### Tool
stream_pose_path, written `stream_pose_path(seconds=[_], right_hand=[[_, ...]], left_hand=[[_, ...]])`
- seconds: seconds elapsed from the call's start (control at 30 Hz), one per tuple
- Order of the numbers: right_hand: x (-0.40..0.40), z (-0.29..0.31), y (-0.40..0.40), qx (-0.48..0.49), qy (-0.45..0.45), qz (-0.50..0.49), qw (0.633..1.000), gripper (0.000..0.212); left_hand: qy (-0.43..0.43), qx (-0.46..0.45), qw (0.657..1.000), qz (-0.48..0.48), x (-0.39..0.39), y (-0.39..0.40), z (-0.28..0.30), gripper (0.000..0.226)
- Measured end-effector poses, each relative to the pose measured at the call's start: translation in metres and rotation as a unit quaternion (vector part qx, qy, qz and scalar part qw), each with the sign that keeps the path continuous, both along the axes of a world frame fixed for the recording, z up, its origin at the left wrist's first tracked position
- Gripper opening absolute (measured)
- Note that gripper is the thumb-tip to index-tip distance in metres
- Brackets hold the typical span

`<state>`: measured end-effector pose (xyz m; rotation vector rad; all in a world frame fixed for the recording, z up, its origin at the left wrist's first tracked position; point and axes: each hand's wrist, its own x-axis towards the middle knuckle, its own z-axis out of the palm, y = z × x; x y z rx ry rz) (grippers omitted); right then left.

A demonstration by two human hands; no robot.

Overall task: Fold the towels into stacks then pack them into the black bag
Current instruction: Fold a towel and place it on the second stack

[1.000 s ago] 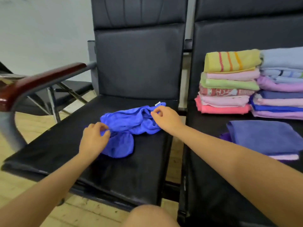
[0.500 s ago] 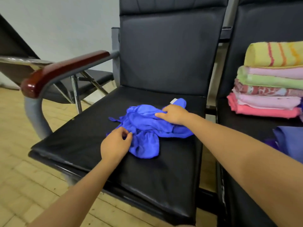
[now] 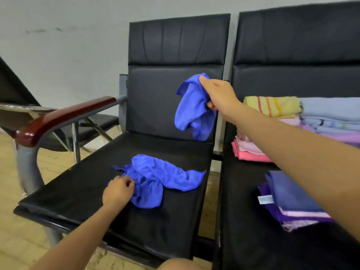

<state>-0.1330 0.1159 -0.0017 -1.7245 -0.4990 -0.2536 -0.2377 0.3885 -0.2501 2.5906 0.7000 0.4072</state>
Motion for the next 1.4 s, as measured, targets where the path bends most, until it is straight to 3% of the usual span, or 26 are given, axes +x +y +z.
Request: stream_pose_path(seconds=[0.13,0.23,0.33,0.4,0.47,0.57,0.63,0.73,0.8,0.83,0.9,0.97,1.07,1.2,1.33,1.4], right_hand=[[-0.026,0.025,-0.029,-0.025,-0.025,0.016,0.999,0.044],[-0.047,0.032,-0.054,-0.146,-0.086,-0.025,0.985,0.048],[-0.067,0.025,-0.081,-0.201,-0.092,-0.025,0.975,0.047],[-0.078,0.014,-0.101,-0.208,-0.079,-0.038,0.974,0.045],[-0.085,-0.001,-0.122,-0.186,-0.048,-0.064,0.979,0.035],[-0.095,-0.027,-0.157,-0.127,0.043,-0.107,0.985,0.027],[-0.1,-0.05,-0.178,-0.116,0.086,-0.083,0.986,0.028],[-0.108,-0.09,-0.204,-0.242,0.103,-0.038,0.964,0.046],[-0.113,-0.108,-0.217,-0.333,0.082,-0.009,0.939,0.063],[-0.116,-0.114,-0.222,-0.389,0.063,-0.003,0.919,0.062],[-0.121,-0.119,-0.23,-0.48,0.04,0.012,0.876,0.046],[-0.123,-0.124,-0.239,-0.511,0.045,0.028,0.858,0.036],[-0.12,-0.136,-0.254,-0.504,0.026,0.004,0.864,0.026],[-0.118,-0.15,-0.268,-0.489,-0.022,-0.025,0.872,0.004],[-0.117,-0.153,-0.269,-0.493,-0.014,-0.04,0.869,0.014],[-0.114,-0.151,-0.271,-0.491,-0.015,-0.075,0.868,0.01]], left_hand=[[-0.167,-0.12,0.978,-0.025,0.018,-0.044,0.04,0.023],[-0.275,-0.322,0.899,-0.114,0.025,-0.114,0.102,0.027],[-0.224,-0.549,0.778,-0.208,0.021,-0.18,0.159,0.051],[-0.17,-0.628,0.707,-0.277,0.013,-0.215,0.179,0.061],[-0.156,-0.627,0.69,-0.325,0.006,-0.246,0.18,0.051],[-0.161,-0.533,0.755,-0.346,-0.003,-0.275,0.161,0.031],[-0.142,-0.424,0.806,-0.387,-0.008,-0.279,0.144,0.032],[-0.125,-0.348,0.831,-0.415,-0.014,-0.275,0.121,0.03],[-0.099,-0.249,0.85,-0.452,-0.013,-0.271,0.109,0.014],[-0.074,-0.184,0.854,-0.481,-0.011,-0.27,0.103,0.007],[-0.031,-0.089,0.837,-0.539,-0.008,-0.267,0.092,0.025],[-0.017,-0.094,0.823,-0.56,-0.007,-0.266,0.086,0.024],[-0.022,-0.131,0.833,-0.538,-0.004,-0.267,0.081,0.013],[-0.018,-0.179,0.837,-0.517,-0.003,-0.275,0.08,0.031],[-0.043,-0.216,0.837,-0.501,-0.001,-0.287,0.083,0.034],[-0.085,-0.223,0.839,-0.489,-0.001,-0.294,0.09,0.024]])
